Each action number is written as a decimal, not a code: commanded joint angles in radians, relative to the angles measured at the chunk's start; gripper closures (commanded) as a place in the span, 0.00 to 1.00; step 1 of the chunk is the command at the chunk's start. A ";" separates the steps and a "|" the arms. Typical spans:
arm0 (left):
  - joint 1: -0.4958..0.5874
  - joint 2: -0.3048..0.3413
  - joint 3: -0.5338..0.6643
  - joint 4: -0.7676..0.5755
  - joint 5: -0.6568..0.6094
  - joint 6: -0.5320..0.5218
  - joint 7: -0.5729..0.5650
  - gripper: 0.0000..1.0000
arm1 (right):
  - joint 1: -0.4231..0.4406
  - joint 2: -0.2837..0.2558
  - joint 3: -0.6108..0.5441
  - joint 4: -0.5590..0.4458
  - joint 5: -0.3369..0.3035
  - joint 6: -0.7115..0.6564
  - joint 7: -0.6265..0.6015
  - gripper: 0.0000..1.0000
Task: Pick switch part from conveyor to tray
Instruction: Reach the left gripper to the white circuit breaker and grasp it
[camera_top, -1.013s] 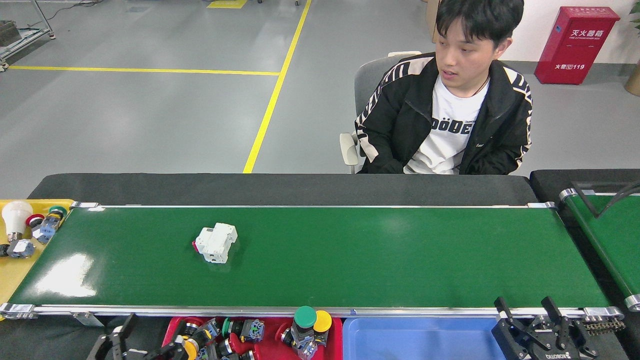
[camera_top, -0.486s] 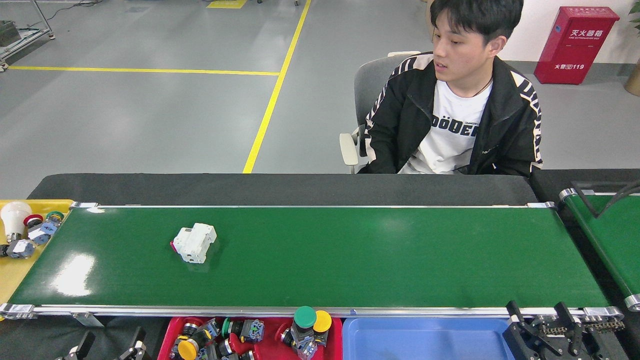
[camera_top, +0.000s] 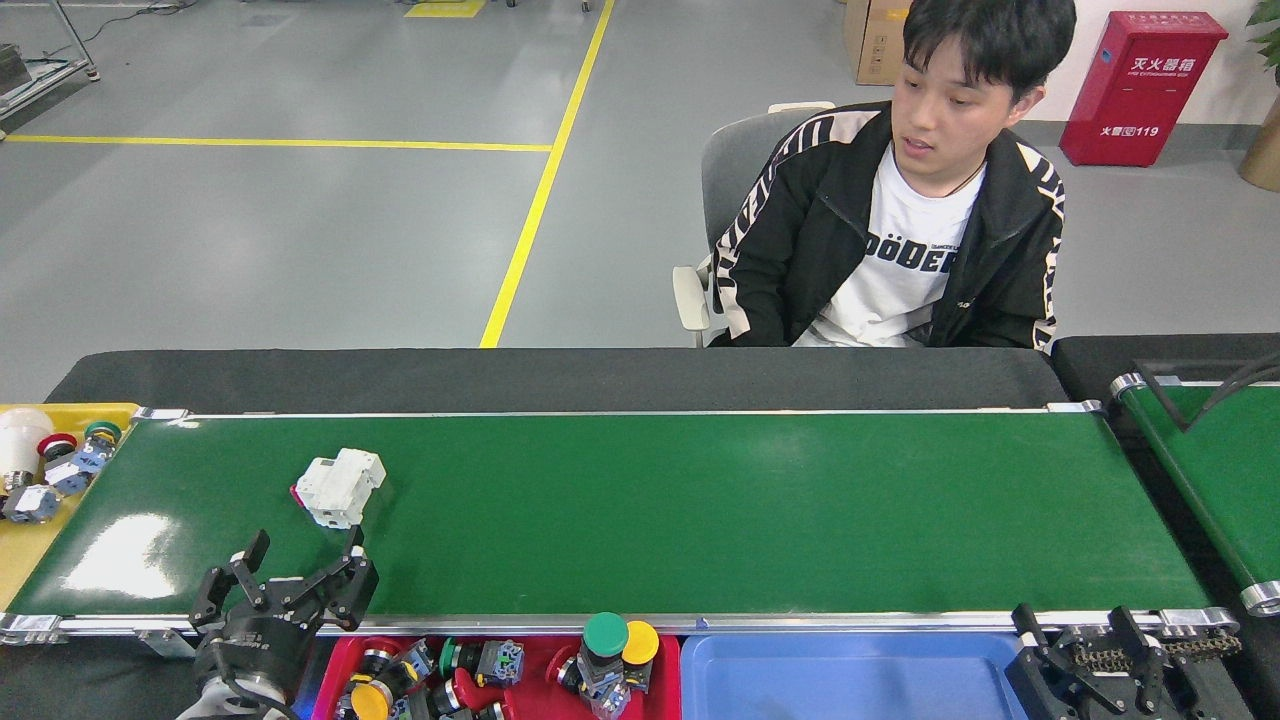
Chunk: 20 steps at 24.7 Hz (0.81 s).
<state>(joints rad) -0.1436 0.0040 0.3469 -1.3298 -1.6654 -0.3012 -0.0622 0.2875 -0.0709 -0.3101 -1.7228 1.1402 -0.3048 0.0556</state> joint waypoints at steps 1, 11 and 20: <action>-0.048 0.011 -0.003 0.035 -0.004 0.008 0.007 0.00 | -0.002 -0.003 -0.004 -0.011 -0.004 -0.005 -0.008 0.02; -0.200 0.159 -0.062 0.340 0.006 0.031 0.061 0.38 | -0.002 -0.003 -0.003 -0.011 -0.005 -0.007 -0.008 0.02; -0.209 0.169 -0.082 0.380 0.041 0.022 0.101 0.94 | -0.002 -0.001 -0.001 -0.011 -0.005 -0.008 -0.008 0.02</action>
<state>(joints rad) -0.3426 0.1731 0.2674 -0.9337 -1.6301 -0.2737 0.0240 0.2877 -0.0708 -0.3095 -1.7226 1.1388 -0.3083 0.0556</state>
